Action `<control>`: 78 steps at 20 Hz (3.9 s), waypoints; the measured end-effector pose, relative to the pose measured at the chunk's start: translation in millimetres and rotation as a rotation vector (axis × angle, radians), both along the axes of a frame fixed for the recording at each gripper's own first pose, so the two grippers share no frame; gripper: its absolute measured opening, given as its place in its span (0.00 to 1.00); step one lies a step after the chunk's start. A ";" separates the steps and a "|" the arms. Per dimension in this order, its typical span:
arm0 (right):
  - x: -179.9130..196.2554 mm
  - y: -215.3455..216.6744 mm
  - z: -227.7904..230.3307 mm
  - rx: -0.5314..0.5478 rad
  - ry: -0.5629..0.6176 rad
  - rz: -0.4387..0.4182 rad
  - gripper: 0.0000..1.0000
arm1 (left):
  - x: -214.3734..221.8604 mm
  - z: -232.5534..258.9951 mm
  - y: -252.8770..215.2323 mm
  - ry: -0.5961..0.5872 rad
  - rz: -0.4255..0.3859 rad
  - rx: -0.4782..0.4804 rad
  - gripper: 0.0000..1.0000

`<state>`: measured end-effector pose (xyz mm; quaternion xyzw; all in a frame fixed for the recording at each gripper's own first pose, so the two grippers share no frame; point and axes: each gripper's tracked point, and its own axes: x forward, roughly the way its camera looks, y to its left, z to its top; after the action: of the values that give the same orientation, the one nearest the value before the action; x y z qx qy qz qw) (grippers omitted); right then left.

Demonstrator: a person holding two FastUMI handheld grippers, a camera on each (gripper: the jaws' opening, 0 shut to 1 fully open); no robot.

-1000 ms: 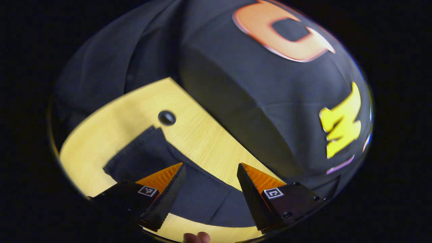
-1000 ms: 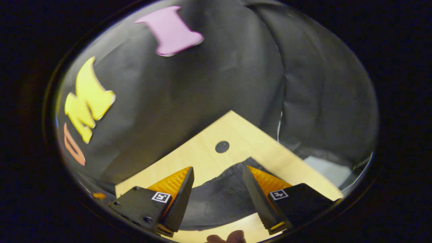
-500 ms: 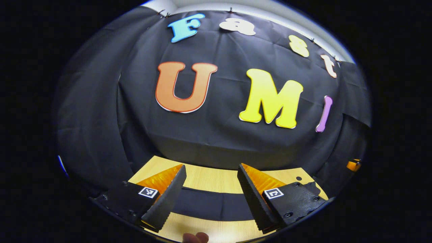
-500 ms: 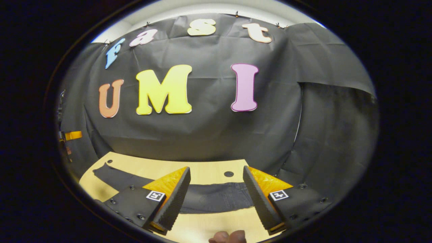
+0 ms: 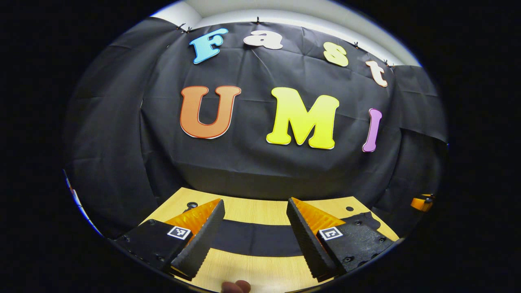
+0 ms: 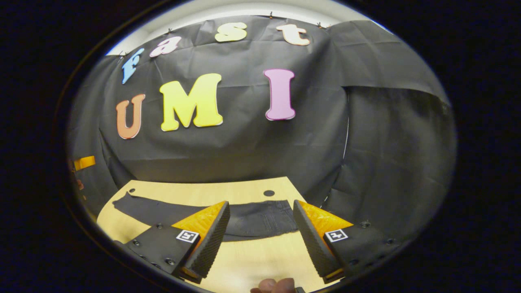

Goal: Grasp the waist and the cuffs of the jeans and fold them to make the two legs overlap; first hold the waist and fold one-third of the jeans toward the cuffs, then hold the cuffs and fold the remaining one-third in the same direction to finish folding.

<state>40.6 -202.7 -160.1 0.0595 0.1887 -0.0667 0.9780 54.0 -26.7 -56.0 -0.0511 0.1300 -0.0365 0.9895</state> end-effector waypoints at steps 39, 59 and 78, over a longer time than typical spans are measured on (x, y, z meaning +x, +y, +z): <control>131.1 -52.6 -137.7 0.179 0.291 0.039 0.10 | -38.0 -13.0 46.2 0.052 0.228 0.032 0.98; 160.9 357.7 2.5 0.015 0.122 0.526 0.06 | -101.6 -31.3 183.0 0.021 0.348 0.015 0.99; 141.1 491.9 -233.1 -0.330 0.379 0.698 0.09 | -120.8 -60.8 226.4 0.072 0.399 -0.042 0.98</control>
<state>181.7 289.1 -393.2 -0.1785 0.3607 0.2292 0.8863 -66.8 199.6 -116.8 -0.0978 0.1517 0.1596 0.9705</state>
